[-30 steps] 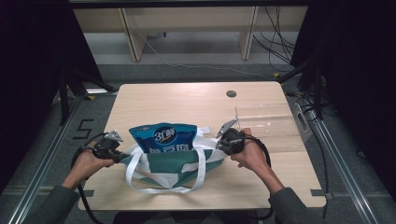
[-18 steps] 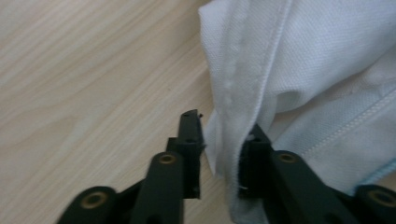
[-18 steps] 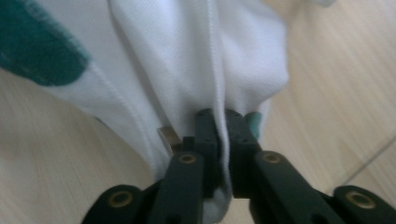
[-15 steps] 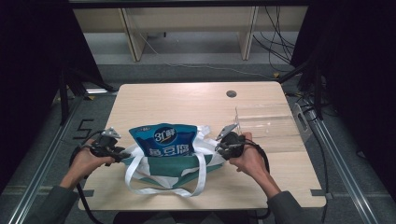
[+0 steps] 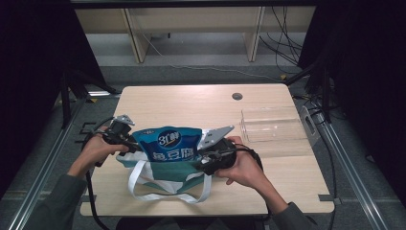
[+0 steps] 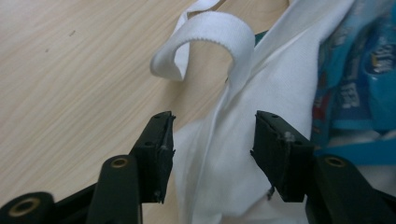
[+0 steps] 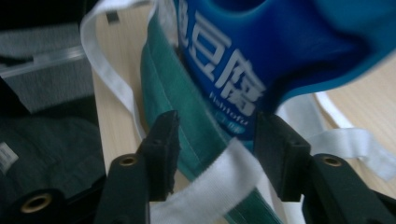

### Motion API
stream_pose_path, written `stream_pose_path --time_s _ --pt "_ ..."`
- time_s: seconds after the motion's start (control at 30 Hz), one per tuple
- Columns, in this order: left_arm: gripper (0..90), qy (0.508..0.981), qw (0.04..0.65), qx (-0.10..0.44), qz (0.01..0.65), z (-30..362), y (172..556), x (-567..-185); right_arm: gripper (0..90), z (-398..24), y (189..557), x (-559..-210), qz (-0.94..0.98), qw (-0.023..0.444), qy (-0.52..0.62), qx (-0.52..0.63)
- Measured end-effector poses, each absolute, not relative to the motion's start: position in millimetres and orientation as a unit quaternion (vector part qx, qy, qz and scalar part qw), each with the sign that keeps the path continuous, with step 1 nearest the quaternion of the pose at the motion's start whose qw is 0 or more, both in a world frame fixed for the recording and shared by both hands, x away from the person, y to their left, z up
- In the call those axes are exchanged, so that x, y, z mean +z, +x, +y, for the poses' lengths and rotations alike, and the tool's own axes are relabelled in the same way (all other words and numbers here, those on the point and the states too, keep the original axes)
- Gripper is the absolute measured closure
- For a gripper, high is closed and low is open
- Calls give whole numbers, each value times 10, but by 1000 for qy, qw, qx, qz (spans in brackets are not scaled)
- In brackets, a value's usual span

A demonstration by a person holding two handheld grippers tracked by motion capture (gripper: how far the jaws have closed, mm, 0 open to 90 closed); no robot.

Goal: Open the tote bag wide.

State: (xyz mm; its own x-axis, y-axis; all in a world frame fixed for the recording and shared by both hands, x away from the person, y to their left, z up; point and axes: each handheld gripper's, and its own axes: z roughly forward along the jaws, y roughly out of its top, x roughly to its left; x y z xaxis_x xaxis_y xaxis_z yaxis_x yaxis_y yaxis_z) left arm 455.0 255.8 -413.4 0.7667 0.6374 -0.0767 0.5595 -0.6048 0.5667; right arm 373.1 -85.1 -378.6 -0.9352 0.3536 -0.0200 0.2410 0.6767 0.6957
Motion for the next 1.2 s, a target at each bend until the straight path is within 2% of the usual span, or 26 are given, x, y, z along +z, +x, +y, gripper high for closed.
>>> stream_pose_path --time_s 0.07,0.1,0.2,0.27,0.43,0.57,0.67,0.77,0.8,0.93,0.97,1.03,1.07,1.17,1.2 --pt "589 890 308 53 332 2549 4604 -4171 517 -798 3791 -3891 921 81 154 347" --pt "679 891 308 52 329 2541 4625 -4191 591 -793 3808 -3932 926 71 151 337" --pt "828 901 279 55 327 2482 4695 -4280 761 -774 3770 -4034 941 45 113 315" --pt "845 899 268 51 342 2443 4730 -4347 842 -750 3708 -4106 951 34 83 295" --pt "851 889 245 45 385 2469 4949 -4574 863 -608 3659 -4522 970 16 80 231" --pt "838 877 232 29 421 2434 5040 -4883 868 -509 3728 -4726 976 4 76 205" --pt "790 877 244 39 413 2491 5026 -4865 867 -505 3719 -4739 975 12 71 208" --pt "641 874 257 79 405 2553 4891 -4668 860 -526 3738 -4751 974 9 74 215" --pt "584 861 278 89 417 2560 4822 -4593 850 -536 3726 -4742 972 4 88 217" --pt "425 846 324 123 404 2589 4509 -4241 703 -564 3700 -4682 967 -5 107 229" --pt "411 847 330 132 395 2587 4419 -4158 666 -576 3636 -4607 963 -8 145 227" --pt "391 846 353 129 379 2569 4252 -4049 627 -662 3642 -4454 954 8 122 274" --pt "400 849 360 121 366 2555 4173 -4010 618 -722 3641 -4363 949 14 125 289" --pt "388 849 367 148 349 2556 3990 -3882 606 -918 3690 -4132 930 37 156 331" --pt "394 841 378 140 360 2555 3947 -3848 606 -983 3711 -4077 924 49 173 337"
